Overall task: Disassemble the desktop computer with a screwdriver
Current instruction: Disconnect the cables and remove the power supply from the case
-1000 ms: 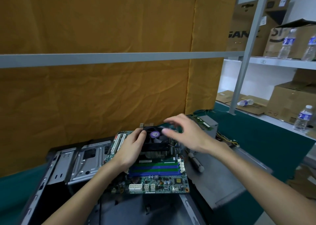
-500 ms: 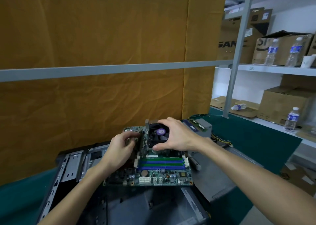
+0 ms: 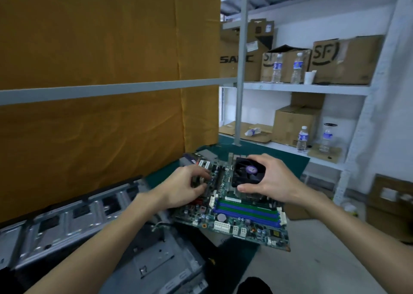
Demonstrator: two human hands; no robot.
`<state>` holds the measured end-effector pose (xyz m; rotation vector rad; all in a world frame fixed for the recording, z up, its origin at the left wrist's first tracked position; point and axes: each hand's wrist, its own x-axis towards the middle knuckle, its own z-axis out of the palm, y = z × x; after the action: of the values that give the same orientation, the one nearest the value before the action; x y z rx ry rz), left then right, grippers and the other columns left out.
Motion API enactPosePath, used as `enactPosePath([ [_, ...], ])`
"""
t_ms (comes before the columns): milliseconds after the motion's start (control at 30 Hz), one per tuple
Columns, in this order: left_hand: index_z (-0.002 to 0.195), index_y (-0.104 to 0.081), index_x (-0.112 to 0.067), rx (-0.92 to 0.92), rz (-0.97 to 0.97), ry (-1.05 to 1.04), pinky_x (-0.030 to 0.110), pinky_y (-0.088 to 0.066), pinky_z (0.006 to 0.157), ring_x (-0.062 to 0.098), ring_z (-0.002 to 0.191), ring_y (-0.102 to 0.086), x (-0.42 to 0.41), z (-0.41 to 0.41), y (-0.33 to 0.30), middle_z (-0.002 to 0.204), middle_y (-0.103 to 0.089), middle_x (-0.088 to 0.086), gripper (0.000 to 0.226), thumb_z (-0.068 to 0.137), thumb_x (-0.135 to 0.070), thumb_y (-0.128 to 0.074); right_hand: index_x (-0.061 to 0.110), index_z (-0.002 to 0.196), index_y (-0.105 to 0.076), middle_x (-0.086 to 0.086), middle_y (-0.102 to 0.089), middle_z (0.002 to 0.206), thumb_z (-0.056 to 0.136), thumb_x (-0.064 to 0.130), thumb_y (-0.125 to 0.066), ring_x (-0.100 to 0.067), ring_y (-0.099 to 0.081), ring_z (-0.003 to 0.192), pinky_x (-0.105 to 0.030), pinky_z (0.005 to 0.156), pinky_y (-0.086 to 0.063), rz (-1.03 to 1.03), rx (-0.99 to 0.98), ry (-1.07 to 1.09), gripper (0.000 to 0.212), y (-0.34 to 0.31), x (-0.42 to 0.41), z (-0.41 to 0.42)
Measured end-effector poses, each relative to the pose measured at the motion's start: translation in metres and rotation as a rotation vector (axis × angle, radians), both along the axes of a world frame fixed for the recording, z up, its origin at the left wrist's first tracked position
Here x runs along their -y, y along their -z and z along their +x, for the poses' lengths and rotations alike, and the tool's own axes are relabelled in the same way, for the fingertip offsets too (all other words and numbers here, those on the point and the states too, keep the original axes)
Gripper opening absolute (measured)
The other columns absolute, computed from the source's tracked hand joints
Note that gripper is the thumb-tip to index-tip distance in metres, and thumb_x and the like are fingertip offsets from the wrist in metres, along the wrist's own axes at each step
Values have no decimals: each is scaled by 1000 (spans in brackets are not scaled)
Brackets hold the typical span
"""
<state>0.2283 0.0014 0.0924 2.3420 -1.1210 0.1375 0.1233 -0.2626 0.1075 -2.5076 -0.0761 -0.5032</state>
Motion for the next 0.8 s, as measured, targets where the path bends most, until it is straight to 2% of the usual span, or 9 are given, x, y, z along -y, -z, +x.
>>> enactPosePath([
  [167,129,-63,-30,-30,182,117,34,-50,101,12,124,-57,86,31,22,136,-62,-7,33,97,-34,-58,31,135,-57,13,-56,105,49,90,-69,-10,-60,97,-38,88,-54,-17,-71,173,105,34,60,-10],
  [300,133,-60,-21,3,289,144,42,-51,95,24,119,-58,139,70,43,136,-60,2,32,102,-20,-48,28,139,-53,12,-54,109,54,92,-65,-15,-59,99,-38,85,-54,-68,-155,292,107,62,94,11],
  [367,143,-51,-16,50,432,118,42,-48,95,29,126,-52,155,100,54,147,-47,7,41,102,-12,-46,29,140,-51,11,-52,111,58,90,-66,-16,-59,101,-35,83,-53,-118,-197,337,103,77,105,28],
  [500,157,-26,-17,126,712,68,33,-40,79,32,136,-41,176,153,75,162,-20,7,75,91,4,-55,28,146,-44,9,-49,115,62,89,-65,-19,-59,108,-34,82,-51,-180,-218,407,106,106,122,60],
  [533,159,-19,-16,161,767,70,33,-42,84,31,141,-36,182,163,80,165,-13,7,82,90,4,-58,27,148,-42,9,-49,117,62,90,-64,-19,-59,109,-33,81,-50,-187,-222,421,108,113,125,66],
  [567,160,-13,-14,200,818,79,33,-43,96,30,147,-29,188,172,86,167,-8,7,86,90,3,-61,26,148,-42,9,-49,117,62,90,-63,-19,-59,109,-33,80,-49,-187,-228,431,109,119,127,71],
  [633,161,-8,-13,261,893,104,35,-29,118,27,154,-14,200,188,97,169,-2,9,88,93,4,-61,26,147,-42,8,-50,119,62,90,-62,-19,-58,111,-34,80,-52,-186,-251,434,109,129,131,78],
  [700,162,-3,-16,298,971,106,39,-21,124,28,155,-9,213,200,106,170,1,9,90,94,2,-60,23,150,-40,6,-50,125,63,90,-62,-20,-56,116,-36,85,-54,-190,-285,427,112,136,133,85],
  [800,162,6,-19,322,1089,86,43,-20,124,29,154,-12,232,212,114,170,4,6,95,97,-13,-63,22,154,-35,5,-48,132,64,92,-60,-20,-54,120,-37,90,-53,-183,-339,406,116,143,132,93],
])
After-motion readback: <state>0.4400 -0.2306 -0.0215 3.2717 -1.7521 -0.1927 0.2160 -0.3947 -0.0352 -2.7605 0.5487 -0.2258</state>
